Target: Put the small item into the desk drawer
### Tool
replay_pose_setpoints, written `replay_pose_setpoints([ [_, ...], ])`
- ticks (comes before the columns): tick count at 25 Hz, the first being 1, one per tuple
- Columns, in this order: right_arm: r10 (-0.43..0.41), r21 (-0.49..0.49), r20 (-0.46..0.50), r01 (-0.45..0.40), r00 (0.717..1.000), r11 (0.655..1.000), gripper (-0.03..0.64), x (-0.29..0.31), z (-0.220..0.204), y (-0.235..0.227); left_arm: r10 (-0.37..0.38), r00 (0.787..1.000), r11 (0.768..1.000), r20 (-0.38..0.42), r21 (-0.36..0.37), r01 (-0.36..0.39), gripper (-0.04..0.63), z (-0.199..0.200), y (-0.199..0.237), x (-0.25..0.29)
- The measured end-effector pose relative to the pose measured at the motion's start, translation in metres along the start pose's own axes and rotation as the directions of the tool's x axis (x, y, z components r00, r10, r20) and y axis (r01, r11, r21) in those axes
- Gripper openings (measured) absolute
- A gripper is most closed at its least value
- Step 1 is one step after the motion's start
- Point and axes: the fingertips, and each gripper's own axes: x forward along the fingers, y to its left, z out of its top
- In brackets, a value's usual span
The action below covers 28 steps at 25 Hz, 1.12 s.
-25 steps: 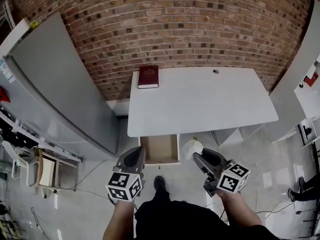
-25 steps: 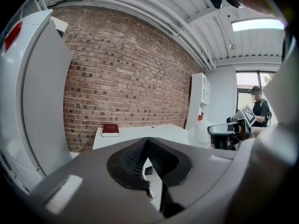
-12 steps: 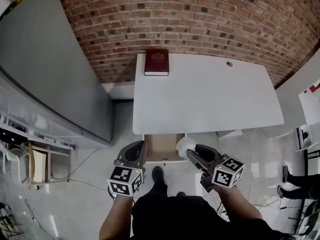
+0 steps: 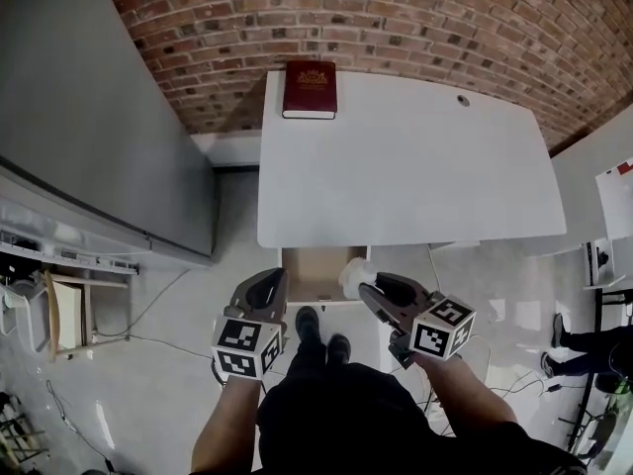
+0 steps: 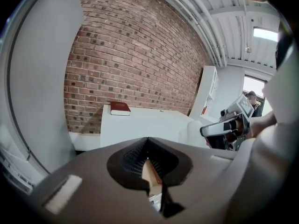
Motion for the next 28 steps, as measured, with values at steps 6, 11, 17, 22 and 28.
replay_pose_setpoints([
  [6,0.016,0.005,-0.080,-0.015,0.997,1.000,0.133,0.011,-0.030,-0.016,0.028,0.999,0.999,-0.023,-0.018,-0.029,0.009,-0.020,0.001,0.010],
  [11,0.002,0.016,-0.090,-0.001,0.996,1.000,0.133,0.027,-0.051,-0.038,0.058,0.998,0.997,-0.037,-0.054,-0.060,0.009,-0.050,0.010,0.021],
  [17,0.002,0.019,-0.156,0.001,0.988,1.000,0.133,0.050,-0.089,-0.061,0.073,0.995,0.992,-0.071,-0.096,-0.080,0.009,-0.096,0.020,0.041],
  [22,0.002,0.010,-0.246,0.000,0.969,1.000,0.133,0.080,-0.131,-0.090,0.061,0.993,0.993,-0.104,-0.091,-0.070,0.009,-0.131,0.028,0.072],
  [28,-0.002,0.005,-0.326,0.004,0.945,1.000,0.133,0.118,-0.170,-0.121,0.057,0.989,0.990,-0.137,-0.118,-0.073,0.009,-0.165,0.042,0.096],
])
